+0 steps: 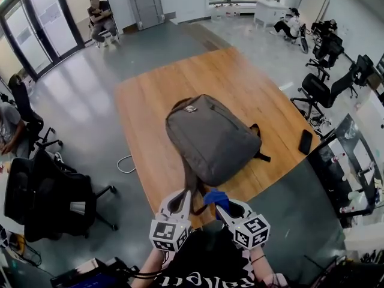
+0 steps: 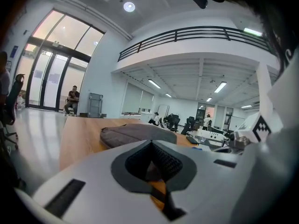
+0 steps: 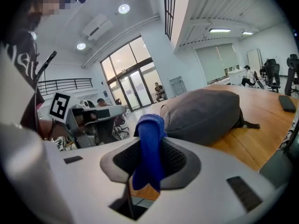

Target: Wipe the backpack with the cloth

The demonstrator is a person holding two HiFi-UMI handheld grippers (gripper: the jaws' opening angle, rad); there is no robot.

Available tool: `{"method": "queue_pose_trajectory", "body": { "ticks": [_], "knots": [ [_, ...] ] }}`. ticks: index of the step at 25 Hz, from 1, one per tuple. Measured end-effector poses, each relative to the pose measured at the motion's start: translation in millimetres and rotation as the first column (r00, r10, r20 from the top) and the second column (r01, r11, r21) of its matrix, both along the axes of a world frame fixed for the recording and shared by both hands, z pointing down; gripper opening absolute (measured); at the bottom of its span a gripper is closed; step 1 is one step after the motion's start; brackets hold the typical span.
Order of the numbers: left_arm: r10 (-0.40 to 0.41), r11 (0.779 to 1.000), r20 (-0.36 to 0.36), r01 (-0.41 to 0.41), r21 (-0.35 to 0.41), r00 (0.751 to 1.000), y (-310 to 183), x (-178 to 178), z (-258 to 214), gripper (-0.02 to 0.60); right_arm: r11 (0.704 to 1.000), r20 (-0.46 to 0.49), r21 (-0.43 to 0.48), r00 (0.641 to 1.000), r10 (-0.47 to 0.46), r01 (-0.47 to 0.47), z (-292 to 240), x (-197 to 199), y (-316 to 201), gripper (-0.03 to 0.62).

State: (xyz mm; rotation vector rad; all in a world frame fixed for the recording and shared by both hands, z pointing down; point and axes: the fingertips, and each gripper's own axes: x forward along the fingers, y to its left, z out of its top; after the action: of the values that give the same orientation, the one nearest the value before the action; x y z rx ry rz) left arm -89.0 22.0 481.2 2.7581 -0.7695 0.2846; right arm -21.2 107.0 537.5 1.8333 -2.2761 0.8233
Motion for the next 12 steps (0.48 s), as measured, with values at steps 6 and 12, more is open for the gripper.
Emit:
{"method": "queue_pose_trajectory", "body": {
  "ticks": [6, 12],
  "knots": [
    [-0.076, 0.997, 0.029, 0.076, 0.021, 0.997, -25, 19, 11, -0.002, 0.991, -0.053, -0.056, 0.990, -0.128, 0.125, 32, 19, -29, 0.117],
    [-0.261, 0.965, 0.024, 0.261, 0.004, 0.965, -48, 40, 9, -0.002, 0.958, -0.040, -0.103, 0.962, -0.272, 0.266, 44, 61, -36, 0.117]
  ]
}}
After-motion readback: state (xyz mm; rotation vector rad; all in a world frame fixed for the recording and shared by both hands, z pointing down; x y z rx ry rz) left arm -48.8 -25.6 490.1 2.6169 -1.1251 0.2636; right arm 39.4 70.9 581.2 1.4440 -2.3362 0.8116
